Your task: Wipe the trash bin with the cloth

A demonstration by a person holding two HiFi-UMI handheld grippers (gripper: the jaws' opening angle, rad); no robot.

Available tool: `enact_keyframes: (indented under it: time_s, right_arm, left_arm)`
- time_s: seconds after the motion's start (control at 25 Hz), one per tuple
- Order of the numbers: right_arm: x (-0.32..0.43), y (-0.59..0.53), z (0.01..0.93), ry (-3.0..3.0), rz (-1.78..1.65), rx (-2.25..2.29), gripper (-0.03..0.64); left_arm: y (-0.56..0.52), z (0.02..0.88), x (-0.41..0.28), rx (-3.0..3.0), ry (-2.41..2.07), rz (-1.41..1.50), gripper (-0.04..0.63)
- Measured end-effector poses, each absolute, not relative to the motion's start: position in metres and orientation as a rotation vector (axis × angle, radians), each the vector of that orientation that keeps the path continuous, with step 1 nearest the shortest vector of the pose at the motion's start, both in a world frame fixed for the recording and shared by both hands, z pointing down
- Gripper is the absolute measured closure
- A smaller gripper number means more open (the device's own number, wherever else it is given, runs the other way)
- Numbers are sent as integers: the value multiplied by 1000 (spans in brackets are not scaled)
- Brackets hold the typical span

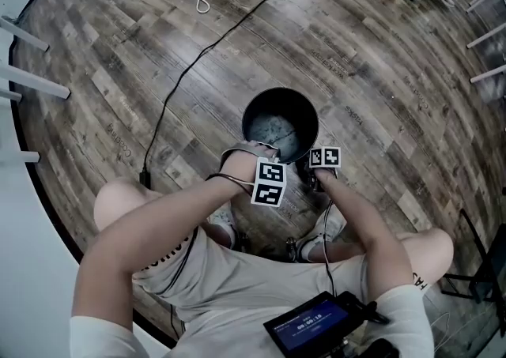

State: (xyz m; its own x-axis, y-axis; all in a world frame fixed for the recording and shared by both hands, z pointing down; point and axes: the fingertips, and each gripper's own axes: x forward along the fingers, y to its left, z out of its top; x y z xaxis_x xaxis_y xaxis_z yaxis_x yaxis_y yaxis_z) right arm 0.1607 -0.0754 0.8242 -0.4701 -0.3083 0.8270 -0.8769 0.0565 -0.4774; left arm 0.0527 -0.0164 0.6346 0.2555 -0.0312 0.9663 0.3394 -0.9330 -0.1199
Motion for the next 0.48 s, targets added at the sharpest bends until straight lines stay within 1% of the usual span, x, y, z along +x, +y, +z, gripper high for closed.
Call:
enact_keyframes:
  time_s: [0.2, 0.4, 0.48]
  right_arm:
    - [171, -76, 792, -1771, 1319, 1202, 555]
    - [185, -74, 734, -1787, 1266, 1184, 556]
    - [187, -72, 708, -1806, 1259, 1191, 557]
  left_arm:
    - [-16, 629, 52, -2190, -322, -1677, 549]
    - [-22, 629, 38, -2126, -375, -1718, 484]
    - [-26, 634, 28, -2066, -378, -1753, 476]
